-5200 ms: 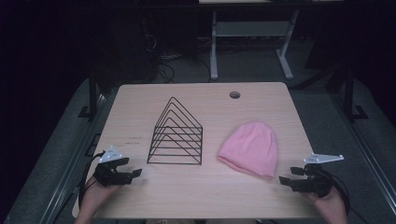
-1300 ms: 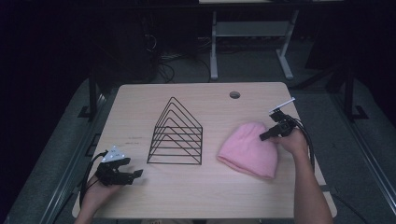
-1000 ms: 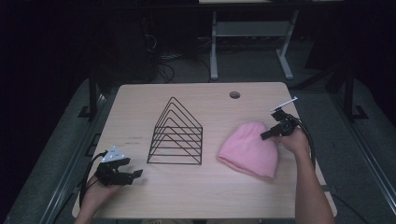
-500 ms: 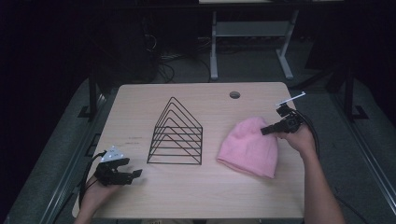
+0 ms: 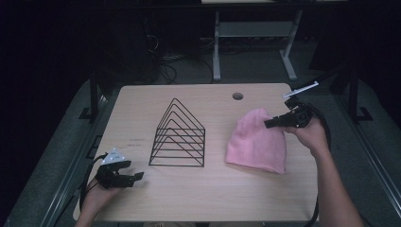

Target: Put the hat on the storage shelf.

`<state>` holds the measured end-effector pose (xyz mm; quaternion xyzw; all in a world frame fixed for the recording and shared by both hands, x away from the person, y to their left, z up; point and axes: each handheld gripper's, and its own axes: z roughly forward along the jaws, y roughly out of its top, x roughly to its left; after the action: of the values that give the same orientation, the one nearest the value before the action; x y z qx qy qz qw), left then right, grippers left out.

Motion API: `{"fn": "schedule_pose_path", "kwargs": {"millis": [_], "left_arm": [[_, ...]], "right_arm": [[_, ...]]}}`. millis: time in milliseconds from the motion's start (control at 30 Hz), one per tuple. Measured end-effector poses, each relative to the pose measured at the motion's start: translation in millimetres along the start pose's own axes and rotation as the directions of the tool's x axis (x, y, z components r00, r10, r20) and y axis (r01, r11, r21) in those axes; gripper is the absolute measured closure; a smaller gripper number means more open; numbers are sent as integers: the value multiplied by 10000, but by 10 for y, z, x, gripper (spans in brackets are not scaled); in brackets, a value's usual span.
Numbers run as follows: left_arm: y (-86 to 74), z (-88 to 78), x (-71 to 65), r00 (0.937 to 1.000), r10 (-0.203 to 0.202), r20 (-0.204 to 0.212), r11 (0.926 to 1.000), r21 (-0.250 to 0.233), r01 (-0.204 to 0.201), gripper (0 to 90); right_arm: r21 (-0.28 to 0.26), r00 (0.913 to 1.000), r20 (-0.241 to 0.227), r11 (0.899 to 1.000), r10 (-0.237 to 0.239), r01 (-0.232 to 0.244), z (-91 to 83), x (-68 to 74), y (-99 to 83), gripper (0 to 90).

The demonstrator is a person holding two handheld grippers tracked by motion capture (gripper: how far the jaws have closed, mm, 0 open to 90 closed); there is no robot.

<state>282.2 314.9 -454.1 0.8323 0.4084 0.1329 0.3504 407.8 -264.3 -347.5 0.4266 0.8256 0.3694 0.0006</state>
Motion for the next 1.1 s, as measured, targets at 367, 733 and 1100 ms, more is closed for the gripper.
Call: {"fn": "schedule_pose_path", "kwargs": {"millis": [367,733,1100], "left_arm": [[23,-34,1,9997,-59,219,10000,-18,60,250],[153,-111,2,9968,128,786,9999,68,-134,253],[301,-280,35,9914,261,1280,9996,21,-266,254]], "right_arm": [[-560,9950,173,9935,-986,995,-291,293,184,765],[-753,9811,494,9788,-1870,1904,-529,546,366,766],[-1069,9569,566,9512,-2849,2895,-743,912,676,766]]}}
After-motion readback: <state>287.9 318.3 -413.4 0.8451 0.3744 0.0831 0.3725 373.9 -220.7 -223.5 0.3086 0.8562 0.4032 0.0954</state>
